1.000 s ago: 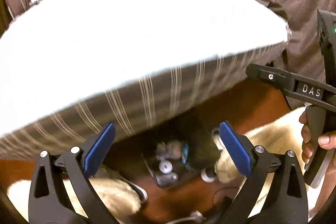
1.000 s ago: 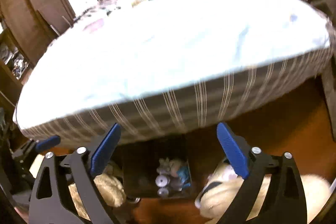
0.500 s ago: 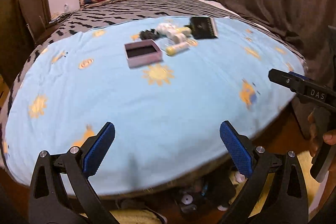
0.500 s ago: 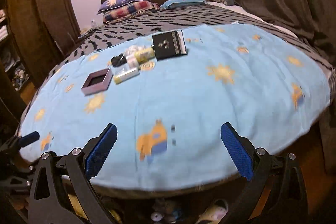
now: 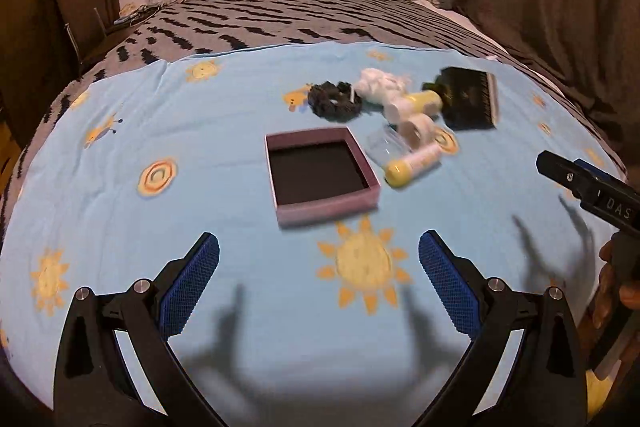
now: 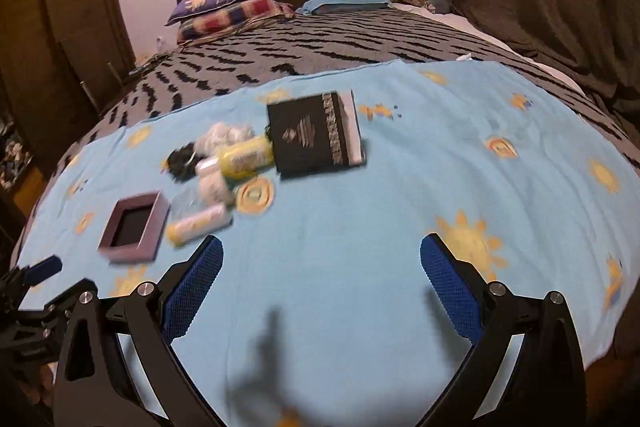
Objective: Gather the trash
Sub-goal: 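Grasp the black MARRY&ARD card with the right tool while the left tool grasps the pink box, then carry card and pink box down into the floor bin and open both tools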
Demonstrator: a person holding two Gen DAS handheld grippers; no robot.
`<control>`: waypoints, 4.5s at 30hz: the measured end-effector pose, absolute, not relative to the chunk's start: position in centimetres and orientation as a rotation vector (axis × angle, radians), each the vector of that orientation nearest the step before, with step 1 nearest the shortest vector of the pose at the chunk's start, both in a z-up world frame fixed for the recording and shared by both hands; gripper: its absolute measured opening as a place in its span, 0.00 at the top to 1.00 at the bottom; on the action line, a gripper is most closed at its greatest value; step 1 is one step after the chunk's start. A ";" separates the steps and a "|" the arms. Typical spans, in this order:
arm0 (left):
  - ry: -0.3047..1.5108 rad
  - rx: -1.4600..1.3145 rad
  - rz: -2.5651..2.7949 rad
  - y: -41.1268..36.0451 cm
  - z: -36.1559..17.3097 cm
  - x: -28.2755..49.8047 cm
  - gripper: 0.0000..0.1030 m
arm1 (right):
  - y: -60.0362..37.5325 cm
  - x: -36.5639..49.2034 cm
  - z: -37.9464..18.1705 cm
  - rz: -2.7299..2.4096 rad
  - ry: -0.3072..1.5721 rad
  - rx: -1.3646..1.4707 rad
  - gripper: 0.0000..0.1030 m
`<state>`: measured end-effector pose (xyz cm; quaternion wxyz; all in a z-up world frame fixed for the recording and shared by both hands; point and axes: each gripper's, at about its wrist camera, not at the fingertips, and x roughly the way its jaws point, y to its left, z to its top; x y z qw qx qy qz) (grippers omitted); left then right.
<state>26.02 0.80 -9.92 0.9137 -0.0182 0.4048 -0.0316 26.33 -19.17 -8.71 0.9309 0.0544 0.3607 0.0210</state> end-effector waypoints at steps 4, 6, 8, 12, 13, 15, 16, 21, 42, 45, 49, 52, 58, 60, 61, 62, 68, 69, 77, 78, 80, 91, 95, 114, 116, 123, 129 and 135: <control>0.853 -0.053 -0.065 0.7 -10.4 28.4 0.08 | -19.0 29.8 -9.0 0.045 0.746 0.127 0.04; 0.862 -0.055 -0.061 0.5 -10.6 29.2 0.08 | -18.6 31.2 -9.0 0.054 0.747 0.130 0.04; 0.872 -0.059 -0.056 0.5 -10.9 30.2 0.08 | -18.2 32.5 -9.1 0.050 0.746 0.121 0.04; 0.884 -0.067 -0.048 0.5 -11.2 31.5 0.08 | -17.6 34.9 -9.5 0.045 0.756 0.105 0.04; 0.883 -0.065 -0.043 0.4 -11.3 31.8 0.08 | -17.5 35.4 -9.7 0.041 0.761 0.098 0.04; 0.885 -0.065 -0.041 0.4 -11.3 32.3 0.08 | -17.4 36.2 -10.0 0.041 0.773 0.093 0.04; 0.888 -0.065 -0.040 0.3 -11.3 32.6 0.08 | -17.3 36.6 -10.3 0.044 0.781 0.092 0.04; 0.911 -0.061 -0.024 0.2 -11.9 34.0 0.08 | -17.6 38.1 -11.3 0.037 0.806 0.103 0.04; 0.912 -0.048 -0.021 0.2 -11.8 32.1 0.25 | -18.5 36.2 -10.4 0.066 0.787 0.138 0.26; 0.888 -0.032 -0.034 0.1 -10.7 30.2 0.25 | -18.5 34.0 -9.6 0.079 0.778 0.137 0.26; 0.865 -0.030 -0.065 -0.2 -9.4 26.7 0.25 | -18.1 30.1 -8.4 0.101 0.768 0.119 0.26; 0.854 -0.033 -0.083 -0.3 -8.7 24.3 0.25 | -17.7 26.4 -7.5 0.120 0.762 0.108 0.26; 0.819 -0.038 -0.120 -0.5 -7.5 18.2 0.25 | -17.5 19.2 -6.2 0.142 0.744 0.097 0.26; 0.812 -0.035 -0.135 -0.6 -7.3 16.6 0.25 | -17.5 17.0 -6.0 0.150 0.735 0.095 0.26; 0.810 -0.033 -0.151 -0.7 -7.2 15.3 0.25 | -17.5 15.8 -5.9 0.156 0.732 0.096 0.26; 0.809 -0.032 -0.163 -0.8 -7.3 14.4 0.25 | -17.5 15.1 -5.9 0.159 0.731 0.099 0.26; 0.810 -0.034 -0.220 -1.2 -7.7 9.8 0.25 | -17.7 9.6 -6.6 0.166 0.728 0.104 0.26; 0.811 -0.032 -0.224 -1.3 -7.9 9.1 0.25 | -17.8 8.7 -7.0 0.162 0.732 0.099 0.26; 0.888 0.018 -0.293 -3.3 -11.9 4.4 0.25 | -18.7 4.0 -11.2 0.154 0.813 0.127 0.26; 0.906 0.021 -0.304 -3.6 -12.8 4.0 0.25 | -18.9 3.6 -11.9 0.152 0.827 0.137 0.26; 0.933 0.019 -0.320 -3.9 -14.1 3.7 0.25 | -19.2 2.9 -13.2 0.148 0.854 0.150 0.26; 1.090 0.030 -0.333 -5.3 -22.4 2.3 0.25 | -19.1 0.6 -20.0 0.138 0.986 0.158 0.26; 1.131 0.009 -0.332 -5.3 -25.4 3.0 0.25 | -18.8 1.0 -23.3 0.141 1.051 0.174 0.26; 1.260 -0.012 -0.312 -5.6 -33.2 4.9 0.24 | -16.4 3.1 -31.3 0.131 1.203 0.215 0.24; 1.270 -0.019 -0.311 -5.5 -33.5 5.1 0.24 | -16.1 3.2 -31.6 0.132 1.208 0.223 0.24; 1.276 -0.025 -0.311 -5.3 -33.5 5.3 0.14 | -15.7 4.9 -31.4 0.118 1.202 0.249 0.14; 1.238 -0.014 -0.290 -5.0 -31.1 5.0 0.09 | -17.3 5.5 -28.9 0.100 1.173 0.263 0.12; 1.150 -0.004 -0.294 -4.5 -26.1 4.0 0.08 | -18.9 4.0 -24.3 0.102 1.067 0.252 0.11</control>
